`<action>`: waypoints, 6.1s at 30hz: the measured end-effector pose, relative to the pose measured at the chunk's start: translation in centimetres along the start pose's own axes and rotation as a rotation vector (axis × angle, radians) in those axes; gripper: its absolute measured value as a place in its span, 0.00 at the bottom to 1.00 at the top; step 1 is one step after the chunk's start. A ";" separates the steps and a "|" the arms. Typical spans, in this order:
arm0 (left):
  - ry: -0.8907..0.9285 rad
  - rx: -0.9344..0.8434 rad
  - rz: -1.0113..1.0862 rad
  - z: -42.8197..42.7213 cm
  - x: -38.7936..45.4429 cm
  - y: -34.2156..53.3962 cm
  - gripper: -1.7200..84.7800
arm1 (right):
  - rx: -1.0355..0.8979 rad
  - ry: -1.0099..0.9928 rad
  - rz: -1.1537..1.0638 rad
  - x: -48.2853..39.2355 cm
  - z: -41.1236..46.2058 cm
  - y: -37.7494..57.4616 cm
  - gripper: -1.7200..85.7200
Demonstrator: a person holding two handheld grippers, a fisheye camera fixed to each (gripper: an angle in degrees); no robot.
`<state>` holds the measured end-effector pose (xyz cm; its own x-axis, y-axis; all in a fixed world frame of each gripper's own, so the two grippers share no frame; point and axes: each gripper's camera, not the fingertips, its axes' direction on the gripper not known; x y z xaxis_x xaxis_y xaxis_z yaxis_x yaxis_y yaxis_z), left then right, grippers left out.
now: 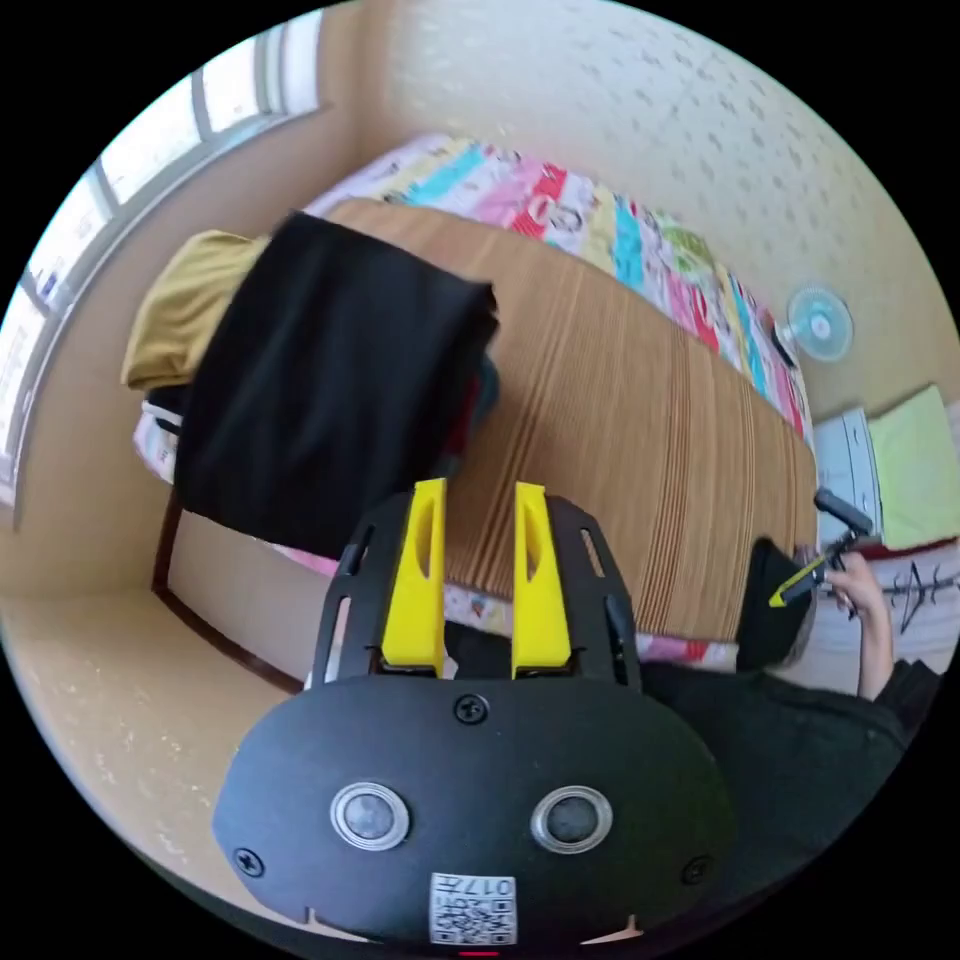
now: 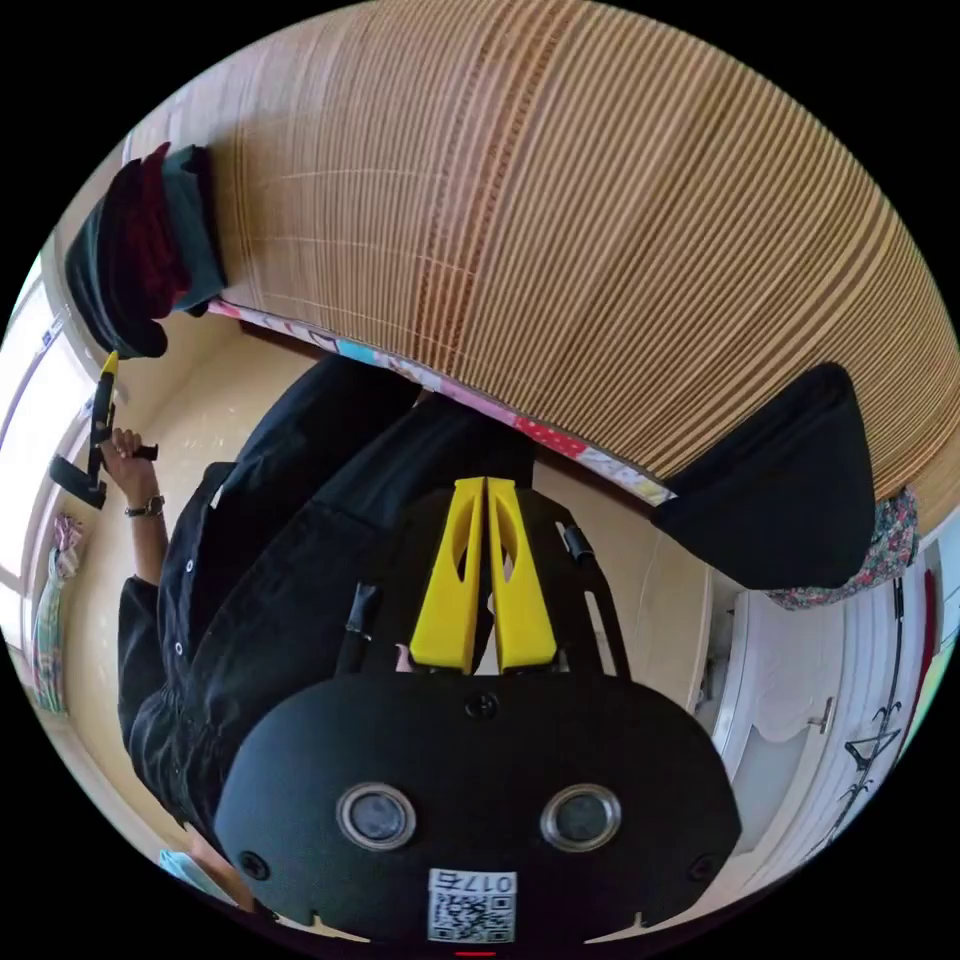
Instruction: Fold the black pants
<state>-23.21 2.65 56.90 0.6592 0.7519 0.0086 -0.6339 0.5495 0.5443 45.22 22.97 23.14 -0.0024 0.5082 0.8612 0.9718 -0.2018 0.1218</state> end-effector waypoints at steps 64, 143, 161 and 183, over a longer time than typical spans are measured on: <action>0.863 -0.422 0.113 24.8 5.7 -14.4 0.07 | 0.657 -0.537 0.140 -2.5 10.5 11.3 0.02; 1.752 -0.216 1.177 -12.3 -2.0 11.5 0.20 | 2.308 0.102 -1.304 -22.8 37.2 41.7 0.03; 1.948 -1.011 0.728 -5.7 12.8 7.3 0.17 | 2.263 0.027 -1.544 -25.3 40.4 45.3 0.03; 1.134 1.145 0.732 -34.8 1.6 7.8 0.07 | 2.624 -0.030 -0.546 -16.6 30.2 45.5 0.03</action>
<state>-41.17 20.86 31.93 -0.4958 0.8358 0.2358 0.2587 -0.1171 0.9588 96.60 30.65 -0.48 -0.1980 0.1784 0.9638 -0.7668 0.5844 -0.2657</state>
